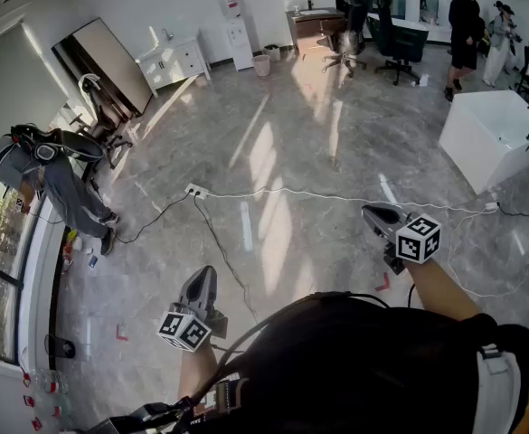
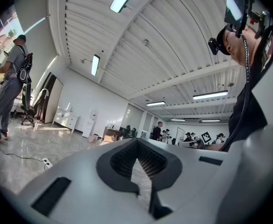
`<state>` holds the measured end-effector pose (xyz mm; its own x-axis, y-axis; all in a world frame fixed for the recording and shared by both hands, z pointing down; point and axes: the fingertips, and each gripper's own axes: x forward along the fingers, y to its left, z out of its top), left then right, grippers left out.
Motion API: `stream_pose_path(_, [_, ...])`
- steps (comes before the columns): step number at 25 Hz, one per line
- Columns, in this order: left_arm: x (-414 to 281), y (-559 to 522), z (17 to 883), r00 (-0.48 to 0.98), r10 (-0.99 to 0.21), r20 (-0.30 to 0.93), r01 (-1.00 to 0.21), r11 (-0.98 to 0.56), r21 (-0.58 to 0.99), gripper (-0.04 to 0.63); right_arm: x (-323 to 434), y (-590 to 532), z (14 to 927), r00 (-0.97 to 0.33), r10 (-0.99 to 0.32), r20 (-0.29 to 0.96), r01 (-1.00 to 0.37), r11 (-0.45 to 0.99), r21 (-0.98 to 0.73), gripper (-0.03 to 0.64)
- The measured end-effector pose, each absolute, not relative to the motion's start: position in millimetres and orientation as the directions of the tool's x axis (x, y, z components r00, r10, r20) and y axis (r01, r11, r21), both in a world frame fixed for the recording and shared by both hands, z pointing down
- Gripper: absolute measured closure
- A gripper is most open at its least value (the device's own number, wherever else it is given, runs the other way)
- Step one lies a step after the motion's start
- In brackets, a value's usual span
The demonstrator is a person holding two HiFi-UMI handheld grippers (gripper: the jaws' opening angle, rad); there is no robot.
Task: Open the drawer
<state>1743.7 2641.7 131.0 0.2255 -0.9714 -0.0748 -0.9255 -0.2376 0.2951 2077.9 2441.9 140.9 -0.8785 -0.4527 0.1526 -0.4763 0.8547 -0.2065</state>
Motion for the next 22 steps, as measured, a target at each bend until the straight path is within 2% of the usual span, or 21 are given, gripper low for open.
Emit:
stream_pose_path(17, [1717.2,2656.7,131.4,0.216,-0.974,-0.074,-0.928,-0.228,0.296,0.604,2046.2,2448.4,143.8,-0.882,-0.446,0.154,-0.47,0.857,-0.21,0.617])
stream_pose_path(22, [1703.3,2667.3,129.0,0.203,-0.977,-0.065,-0.929,-0.213,0.303,0.604,2036.0,2445.2,145.0,-0.865,-0.475,0.161,-0.501,0.824,-0.265,0.616])
